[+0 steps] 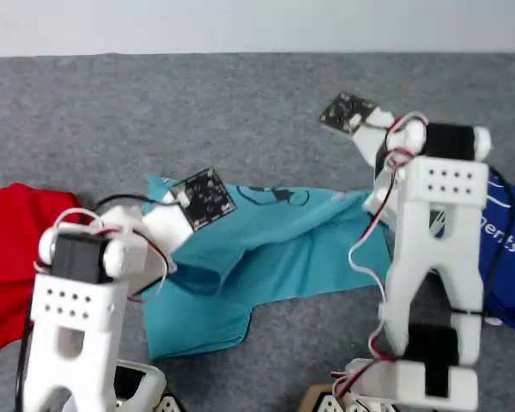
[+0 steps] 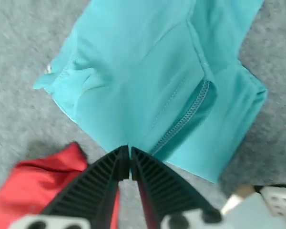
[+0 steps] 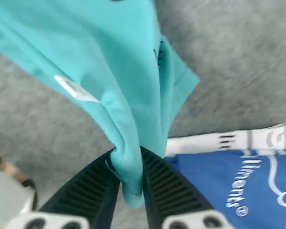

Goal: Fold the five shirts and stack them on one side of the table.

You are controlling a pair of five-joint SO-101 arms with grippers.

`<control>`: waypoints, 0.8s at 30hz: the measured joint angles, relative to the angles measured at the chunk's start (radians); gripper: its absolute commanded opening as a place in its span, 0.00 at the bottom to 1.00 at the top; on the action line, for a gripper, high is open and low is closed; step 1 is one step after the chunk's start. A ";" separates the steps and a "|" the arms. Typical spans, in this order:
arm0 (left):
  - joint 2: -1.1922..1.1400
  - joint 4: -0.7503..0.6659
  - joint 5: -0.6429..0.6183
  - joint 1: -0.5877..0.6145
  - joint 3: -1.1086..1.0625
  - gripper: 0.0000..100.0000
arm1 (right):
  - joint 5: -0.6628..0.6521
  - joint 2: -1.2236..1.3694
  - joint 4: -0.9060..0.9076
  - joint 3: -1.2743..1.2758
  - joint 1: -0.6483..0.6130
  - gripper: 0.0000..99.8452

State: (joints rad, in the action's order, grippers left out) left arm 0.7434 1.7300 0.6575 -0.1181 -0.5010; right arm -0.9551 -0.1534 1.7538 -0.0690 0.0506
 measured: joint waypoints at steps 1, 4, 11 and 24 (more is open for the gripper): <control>0.018 0.000 -0.011 0.000 -0.026 0.00 | 0.002 -0.032 0.000 0.046 0.000 0.01; 0.071 0.000 -0.032 -0.003 -0.109 0.00 | 0.002 -0.124 -0.011 0.189 0.000 0.01; 0.121 0.000 -0.040 -0.003 -0.190 0.00 | -0.054 -0.296 -0.172 0.522 0.051 0.01; 0.129 -0.002 -0.043 -0.003 -0.207 0.04 | -0.118 -0.350 -0.351 0.671 0.120 0.05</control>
State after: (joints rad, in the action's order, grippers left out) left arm 0.8723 1.7285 0.6145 -0.1212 -0.7081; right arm -1.0733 -0.5033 1.4024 0.6015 0.1703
